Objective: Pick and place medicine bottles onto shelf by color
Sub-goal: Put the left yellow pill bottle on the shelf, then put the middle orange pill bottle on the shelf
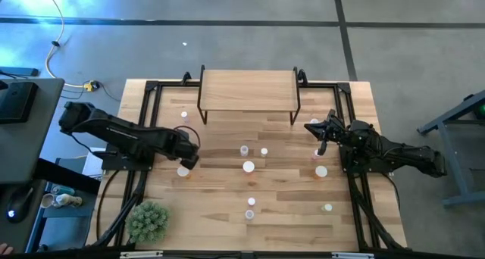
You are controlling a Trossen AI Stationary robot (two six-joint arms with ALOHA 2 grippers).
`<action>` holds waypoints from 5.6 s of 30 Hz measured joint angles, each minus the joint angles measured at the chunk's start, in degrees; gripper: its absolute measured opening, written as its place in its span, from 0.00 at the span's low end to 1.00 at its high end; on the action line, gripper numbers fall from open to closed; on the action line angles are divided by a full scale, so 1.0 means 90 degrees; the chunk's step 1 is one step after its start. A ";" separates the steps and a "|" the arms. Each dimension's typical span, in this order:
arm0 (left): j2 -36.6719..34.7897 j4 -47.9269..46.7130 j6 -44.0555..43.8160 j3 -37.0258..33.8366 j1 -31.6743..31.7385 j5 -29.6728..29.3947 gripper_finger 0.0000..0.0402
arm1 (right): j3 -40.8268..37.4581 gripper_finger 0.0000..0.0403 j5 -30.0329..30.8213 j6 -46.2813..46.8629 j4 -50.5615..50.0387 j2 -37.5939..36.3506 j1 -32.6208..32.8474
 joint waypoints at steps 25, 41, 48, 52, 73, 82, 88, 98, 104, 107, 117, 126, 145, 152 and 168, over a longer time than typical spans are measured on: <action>0.0231 0.0260 0.0240 0.0000 0.0000 0.0104 0.32 | -0.0001 0.01 0.0000 0.0000 -0.0001 0.0000 -0.0001; 0.0226 0.0226 0.1209 0.0450 0.0321 0.0168 0.29 | -0.0001 0.01 0.0001 0.0000 -0.0002 0.0000 0.0000; 0.0224 0.0131 0.2414 0.1309 0.0967 0.0186 0.29 | -0.0001 0.01 0.0001 -0.0001 -0.0001 0.0000 -0.0001; 0.0224 0.0079 0.3170 0.1975 0.1493 0.0401 0.29 | 0.0000 0.01 0.0002 0.0000 -0.0002 0.0002 -0.0002; 0.0623 -0.0202 0.5984 0.5398 0.4596 0.0427 0.29 | -0.0002 0.01 0.0000 0.0000 -0.0002 0.0000 -0.0002; 0.1927 -0.1468 0.6336 0.7209 0.5566 0.0446 0.29 | -0.0002 0.01 0.0001 0.0000 -0.0001 0.0001 -0.0001; 0.2740 -0.2228 0.6100 0.7992 0.5839 0.0568 0.29 | 0.0000 0.01 0.0001 -0.0001 -0.0001 0.0002 0.0000; 0.3626 -0.2312 0.5874 0.8262 0.5746 0.0809 0.29 | 0.0000 0.01 0.0000 -0.0001 -0.0001 0.0001 0.0000; 0.3961 -0.2312 0.5720 0.8262 0.5673 0.0754 0.29 | 0.0000 0.01 0.0000 0.0000 -0.0002 0.0002 0.0000; 0.4104 -0.2312 0.5650 0.8262 0.5654 0.0592 0.29 | -0.0001 0.01 0.0001 0.0000 -0.0001 0.0001 -0.0002; 0.4458 -0.2443 0.5412 0.8262 0.5600 0.0169 0.29 | 0.0000 0.01 0.0001 0.0000 -0.0002 0.0002 -0.0002; 0.4505 -0.2417 0.5443 0.8269 0.5564 0.0075 0.29 | 0.0000 0.01 0.0002 0.0000 -0.0002 0.0002 -0.0002; 0.4520 -0.2234 0.5829 0.8264 0.5561 0.0138 0.30 | -0.0002 0.01 0.0000 -0.0001 -0.0002 0.0000 -0.0002; 0.4532 -0.2224 0.5836 0.8255 0.5561 0.0142 0.41 | 0.0000 0.01 0.0000 -0.0002 0.0000 0.0000 0.0000; 0.4515 -0.2074 0.5864 0.8257 0.5733 0.0764 0.49 | -0.0001 0.01 0.0001 -0.0001 -0.0002 0.0002 -0.0001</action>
